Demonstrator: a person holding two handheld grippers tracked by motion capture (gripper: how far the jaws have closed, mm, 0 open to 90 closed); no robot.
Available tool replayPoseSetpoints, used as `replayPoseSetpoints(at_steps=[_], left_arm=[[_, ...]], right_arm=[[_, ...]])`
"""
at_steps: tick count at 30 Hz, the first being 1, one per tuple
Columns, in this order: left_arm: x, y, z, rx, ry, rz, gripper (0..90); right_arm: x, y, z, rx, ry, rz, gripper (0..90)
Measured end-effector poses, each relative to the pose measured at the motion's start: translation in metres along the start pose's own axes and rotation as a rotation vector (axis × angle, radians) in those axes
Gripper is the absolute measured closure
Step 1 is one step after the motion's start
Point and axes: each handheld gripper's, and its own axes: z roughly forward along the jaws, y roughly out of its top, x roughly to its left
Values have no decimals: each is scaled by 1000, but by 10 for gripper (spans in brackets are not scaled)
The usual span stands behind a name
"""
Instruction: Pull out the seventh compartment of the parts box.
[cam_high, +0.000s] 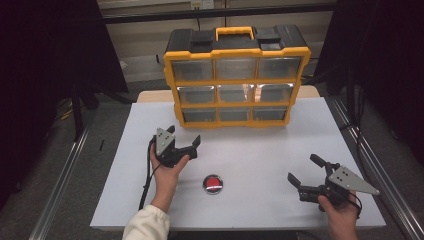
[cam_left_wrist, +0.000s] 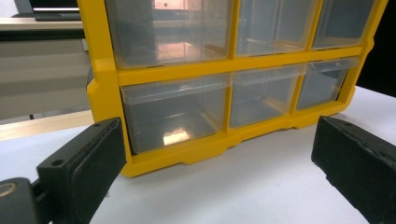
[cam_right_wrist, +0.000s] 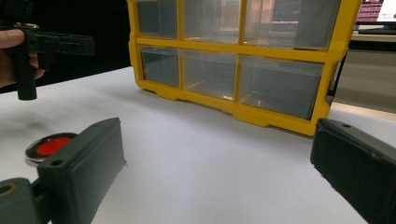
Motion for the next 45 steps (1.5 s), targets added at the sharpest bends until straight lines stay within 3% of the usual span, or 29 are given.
replayPoseSetpoints(at_steps=[25,30,33,35,45], left_arm=[[-9,6,26,-15,24,-29,33],[-8,4,29,4,39,-25,33],[-8,5,32,-5,49,-49,33],[-8,6,33,-5,43,-32,33],[-12,8,40,-7,52,-40,33]], right_arm=[[0,1,-1,-8,4,7,23],[0,1,-1,-8,7,2,23],[0,1,-1,-8,7,2,23],[0,1,-1,-9,7,1,23],[0,1,-2,-10,9,3,23]])
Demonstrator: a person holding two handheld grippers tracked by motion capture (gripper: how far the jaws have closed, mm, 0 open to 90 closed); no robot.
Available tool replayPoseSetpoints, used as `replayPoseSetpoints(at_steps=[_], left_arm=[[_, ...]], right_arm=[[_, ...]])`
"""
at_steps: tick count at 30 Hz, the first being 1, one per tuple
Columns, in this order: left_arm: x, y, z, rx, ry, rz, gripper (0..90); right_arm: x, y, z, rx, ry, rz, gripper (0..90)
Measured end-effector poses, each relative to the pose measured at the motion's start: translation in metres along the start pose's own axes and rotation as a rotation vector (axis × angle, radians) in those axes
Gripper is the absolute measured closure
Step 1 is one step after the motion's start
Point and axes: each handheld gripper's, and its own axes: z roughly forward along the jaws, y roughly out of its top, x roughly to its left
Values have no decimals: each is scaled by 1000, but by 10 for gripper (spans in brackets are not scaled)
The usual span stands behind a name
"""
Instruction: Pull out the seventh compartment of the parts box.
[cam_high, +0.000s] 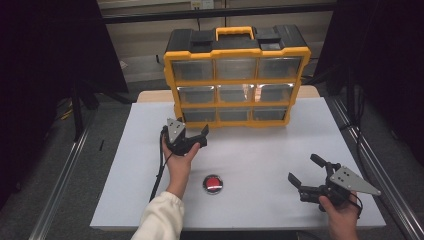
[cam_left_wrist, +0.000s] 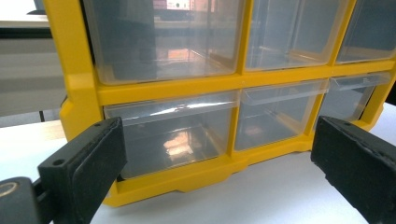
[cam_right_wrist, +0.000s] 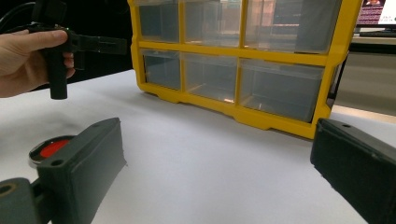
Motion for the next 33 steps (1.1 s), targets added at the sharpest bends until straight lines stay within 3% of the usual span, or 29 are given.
replayPoseSetpoints(at_steps=[14,17,21,24,33], left_arm=[[-2,-3,11,-16,52,-24,33],[-3,-1,14,-8,52,15,30],[-8,0,18,-24,45,-14,28],[-10,2,20,-19,50,3,26],[-9,-1,27,-28,55,-35,25]], right_arm=[[0,0,0,-1,0,-1,23],[0,0,0,-1,1,-3,23],[0,0,0,-1,0,-3,23],[-1,0,-1,0,2,-2,23],[-1,1,-1,-4,1,-1,23]])
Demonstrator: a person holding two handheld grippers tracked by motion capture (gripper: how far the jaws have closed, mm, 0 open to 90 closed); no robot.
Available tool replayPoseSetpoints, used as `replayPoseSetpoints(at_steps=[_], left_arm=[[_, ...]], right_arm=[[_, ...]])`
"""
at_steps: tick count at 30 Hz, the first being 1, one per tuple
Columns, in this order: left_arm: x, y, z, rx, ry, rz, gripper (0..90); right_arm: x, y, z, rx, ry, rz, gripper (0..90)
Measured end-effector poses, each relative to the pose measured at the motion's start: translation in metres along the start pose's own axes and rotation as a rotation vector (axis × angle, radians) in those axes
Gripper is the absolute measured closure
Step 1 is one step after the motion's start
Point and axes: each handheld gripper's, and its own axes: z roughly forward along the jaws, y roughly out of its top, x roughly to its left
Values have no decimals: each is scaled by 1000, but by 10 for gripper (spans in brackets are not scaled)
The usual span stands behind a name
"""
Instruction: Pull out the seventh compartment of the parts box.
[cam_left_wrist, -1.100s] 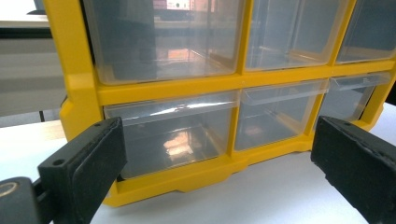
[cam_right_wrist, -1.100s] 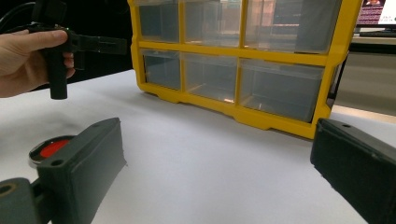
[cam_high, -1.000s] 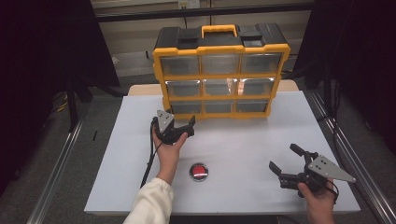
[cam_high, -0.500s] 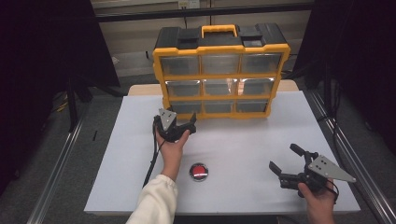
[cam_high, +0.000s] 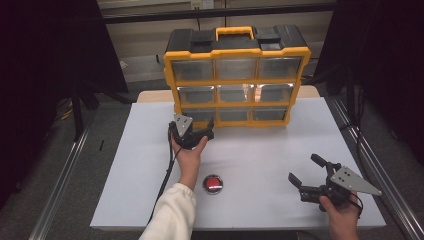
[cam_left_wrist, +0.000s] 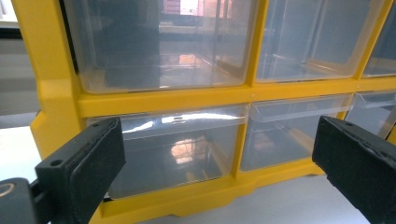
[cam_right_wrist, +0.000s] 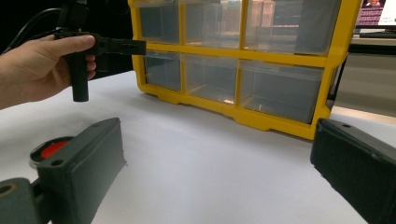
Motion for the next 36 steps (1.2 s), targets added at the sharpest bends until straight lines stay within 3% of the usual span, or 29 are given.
replayPoseSetpoints(at_steps=[5,7,19,20,23,27,28,36], left_arm=[[0,-2,3,5,10,-2,24],[-1,-3,5,-15,15,-20,24],[-5,-3,15,-12,35,-14,24],[-4,-3,16,-3,48,4,24],[-5,-3,19,-12,48,-16,24],[-4,-4,21,-3,59,-13,26],[-3,-5,23,-10,60,-31,26],[-1,-8,27,-9,75,-40,32]], right_arm=[[0,0,0,-2,-2,-2,23],[0,0,0,-1,-1,-1,23],[0,0,0,-3,-1,2,23],[0,0,0,-3,-1,3,23],[-1,0,-1,-5,-2,2,23],[-1,0,-1,-6,-1,2,23],[-1,0,-1,-4,1,4,23],[-1,0,-1,-6,-3,4,23]])
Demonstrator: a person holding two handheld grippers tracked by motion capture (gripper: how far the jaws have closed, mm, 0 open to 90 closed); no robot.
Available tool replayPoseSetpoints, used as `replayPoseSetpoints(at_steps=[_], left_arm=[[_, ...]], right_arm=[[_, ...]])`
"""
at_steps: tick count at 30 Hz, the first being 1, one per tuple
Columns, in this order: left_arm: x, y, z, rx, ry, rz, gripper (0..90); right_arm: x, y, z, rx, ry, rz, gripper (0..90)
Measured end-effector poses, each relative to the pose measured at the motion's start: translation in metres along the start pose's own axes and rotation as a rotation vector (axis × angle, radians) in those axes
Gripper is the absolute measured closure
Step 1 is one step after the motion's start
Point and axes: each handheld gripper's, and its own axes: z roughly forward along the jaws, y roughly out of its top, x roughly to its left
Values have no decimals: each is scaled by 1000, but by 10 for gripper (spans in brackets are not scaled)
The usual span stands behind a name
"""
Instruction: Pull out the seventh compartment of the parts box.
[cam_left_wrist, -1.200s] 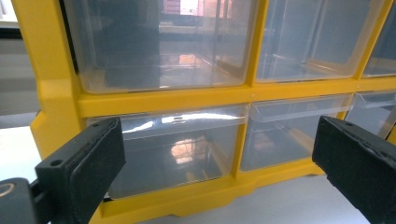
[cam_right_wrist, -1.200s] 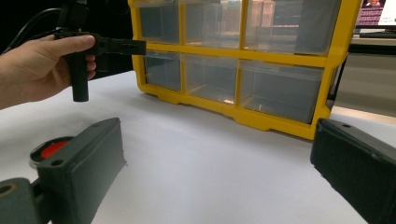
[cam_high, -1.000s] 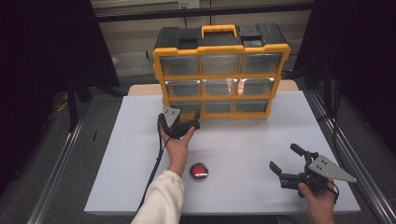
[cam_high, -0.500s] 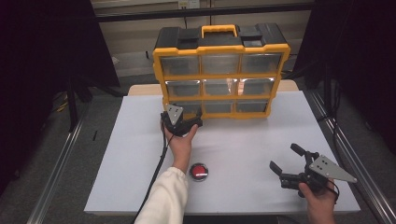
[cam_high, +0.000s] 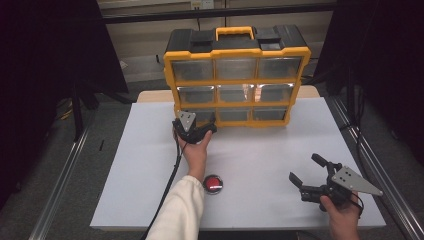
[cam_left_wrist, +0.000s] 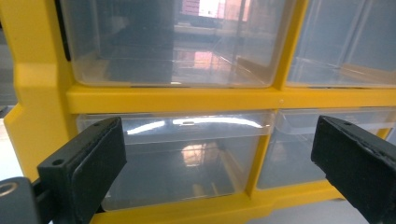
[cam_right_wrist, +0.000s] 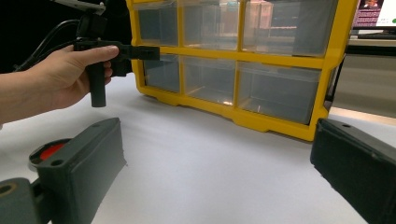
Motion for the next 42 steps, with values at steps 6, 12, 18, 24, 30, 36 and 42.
replayPoseSetpoints(at_steps=[6,12,18,24,30,36,42], left_arm=[[0,-1,4,-1,10,8,33],[-1,0,7,14,26,41,33],[-4,-1,8,16,57,94,40],[-6,0,8,3,68,167,50],[-7,0,7,12,92,285,57],[-9,-1,6,29,115,414,68],[-11,1,5,18,130,555,111]], right_arm=[[0,0,0,2,-3,0,23],[0,0,0,0,0,-1,23],[0,0,0,2,0,-1,23],[0,0,0,3,1,-4,23],[0,0,0,2,0,-3,23],[0,0,0,2,-6,2,23],[0,0,0,4,-3,-2,24]])
